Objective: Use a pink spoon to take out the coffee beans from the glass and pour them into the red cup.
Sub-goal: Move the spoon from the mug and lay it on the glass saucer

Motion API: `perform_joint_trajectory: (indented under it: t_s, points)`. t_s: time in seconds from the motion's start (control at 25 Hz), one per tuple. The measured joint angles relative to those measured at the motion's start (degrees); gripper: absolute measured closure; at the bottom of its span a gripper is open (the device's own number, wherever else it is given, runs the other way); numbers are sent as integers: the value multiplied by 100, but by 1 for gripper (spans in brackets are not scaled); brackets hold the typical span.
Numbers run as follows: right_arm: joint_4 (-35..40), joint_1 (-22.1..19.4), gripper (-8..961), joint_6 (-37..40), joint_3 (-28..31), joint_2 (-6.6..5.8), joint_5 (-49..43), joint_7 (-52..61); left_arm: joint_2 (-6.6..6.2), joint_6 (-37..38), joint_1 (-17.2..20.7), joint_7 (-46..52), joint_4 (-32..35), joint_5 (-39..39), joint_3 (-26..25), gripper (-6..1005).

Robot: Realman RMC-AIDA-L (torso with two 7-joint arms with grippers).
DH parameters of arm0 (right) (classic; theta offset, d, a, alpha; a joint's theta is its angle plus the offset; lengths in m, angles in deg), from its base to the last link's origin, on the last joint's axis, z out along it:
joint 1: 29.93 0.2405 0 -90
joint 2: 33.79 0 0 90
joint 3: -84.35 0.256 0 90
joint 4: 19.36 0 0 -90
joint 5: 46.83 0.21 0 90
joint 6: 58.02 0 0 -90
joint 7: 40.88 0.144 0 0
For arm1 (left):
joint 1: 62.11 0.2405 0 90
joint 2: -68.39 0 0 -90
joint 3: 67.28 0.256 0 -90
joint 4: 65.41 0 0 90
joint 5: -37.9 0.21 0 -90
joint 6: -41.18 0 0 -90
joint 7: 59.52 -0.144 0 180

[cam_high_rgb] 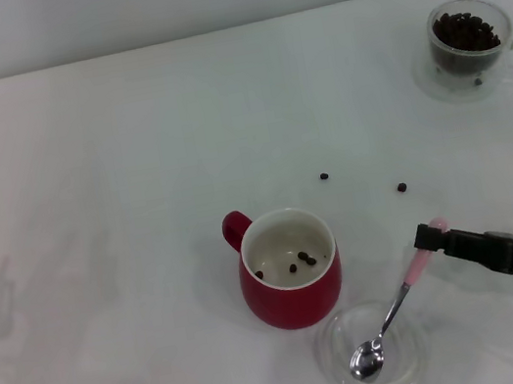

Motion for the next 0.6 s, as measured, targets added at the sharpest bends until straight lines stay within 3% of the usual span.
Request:
perform_joint_trajectory:
  t_s: [0.6]
  points:
    - [-114, 173, 710, 229, -171, -29, -6, 8, 5, -16, -13, 0, -2, -4, 0, 602]
